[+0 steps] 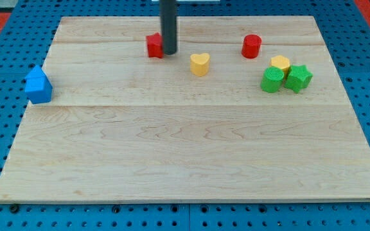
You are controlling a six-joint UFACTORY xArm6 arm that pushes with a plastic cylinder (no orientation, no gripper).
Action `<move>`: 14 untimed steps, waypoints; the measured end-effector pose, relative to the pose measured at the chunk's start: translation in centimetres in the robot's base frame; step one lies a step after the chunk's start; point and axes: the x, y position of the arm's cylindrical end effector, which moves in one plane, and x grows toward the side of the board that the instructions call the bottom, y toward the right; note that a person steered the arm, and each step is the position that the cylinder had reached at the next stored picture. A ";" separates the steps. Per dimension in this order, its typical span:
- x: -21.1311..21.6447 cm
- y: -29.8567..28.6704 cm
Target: Slide the red circle into the red star
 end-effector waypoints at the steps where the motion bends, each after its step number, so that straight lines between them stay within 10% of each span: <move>1: -2.6 -4.8; 3: -7.2 -13.3; 7: -3.9 28.7; 8: 0.6 25.6; 11: -4.7 3.3; 13: -0.4 8.4; 14: 1.7 -0.4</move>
